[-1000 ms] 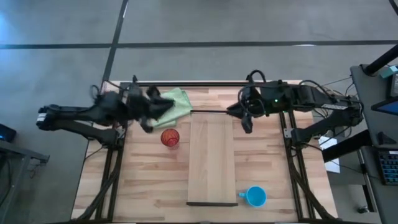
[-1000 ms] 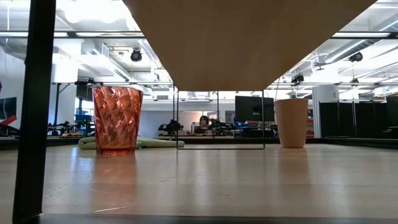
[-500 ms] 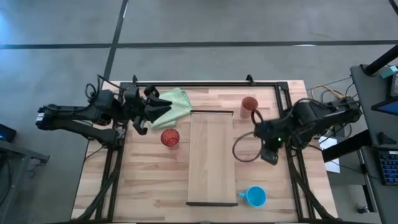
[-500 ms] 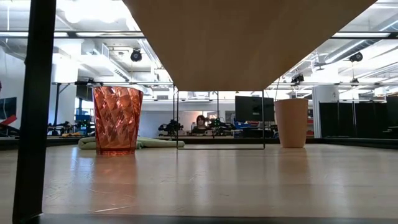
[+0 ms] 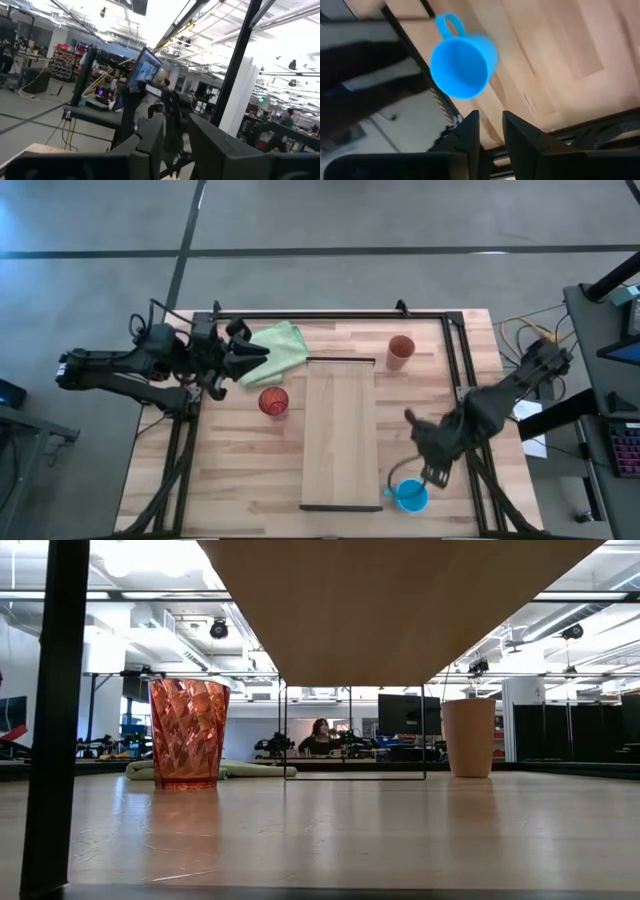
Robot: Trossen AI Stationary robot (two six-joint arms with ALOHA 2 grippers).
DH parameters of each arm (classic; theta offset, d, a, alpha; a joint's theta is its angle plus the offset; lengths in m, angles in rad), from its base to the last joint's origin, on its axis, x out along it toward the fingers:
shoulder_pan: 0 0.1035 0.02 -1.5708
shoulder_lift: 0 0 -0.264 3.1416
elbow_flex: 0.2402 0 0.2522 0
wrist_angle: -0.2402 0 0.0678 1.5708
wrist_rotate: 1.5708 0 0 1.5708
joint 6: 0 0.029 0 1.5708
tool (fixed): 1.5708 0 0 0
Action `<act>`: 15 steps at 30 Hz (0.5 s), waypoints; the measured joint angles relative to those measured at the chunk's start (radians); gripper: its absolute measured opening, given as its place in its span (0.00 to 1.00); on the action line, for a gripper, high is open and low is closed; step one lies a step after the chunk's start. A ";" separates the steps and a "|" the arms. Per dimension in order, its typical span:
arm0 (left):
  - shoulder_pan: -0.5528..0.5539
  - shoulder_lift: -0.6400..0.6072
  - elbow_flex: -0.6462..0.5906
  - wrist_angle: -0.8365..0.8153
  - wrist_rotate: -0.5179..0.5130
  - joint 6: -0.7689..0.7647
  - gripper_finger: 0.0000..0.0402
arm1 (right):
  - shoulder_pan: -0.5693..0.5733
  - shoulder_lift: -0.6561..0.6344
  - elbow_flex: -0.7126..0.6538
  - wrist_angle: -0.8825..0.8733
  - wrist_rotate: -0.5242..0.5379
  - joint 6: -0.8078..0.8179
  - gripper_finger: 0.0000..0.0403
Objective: Stack small to large cups/mugs on shelf
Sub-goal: Put the blue mug on the shelf
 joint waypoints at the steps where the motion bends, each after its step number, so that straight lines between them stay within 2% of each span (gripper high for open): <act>1: 0.000 -0.002 0.000 0.001 0.000 0.000 0.19 | 0.019 0.028 0.000 0.008 0.000 0.000 0.20; 9: 0.000 -0.014 0.000 0.002 0.024 0.000 0.19 | 0.080 0.247 0.014 0.004 0.000 -0.001 0.20; 15: 0.000 -0.019 0.000 0.003 0.045 -0.007 0.19 | 0.076 0.310 0.043 0.004 0.000 0.003 0.20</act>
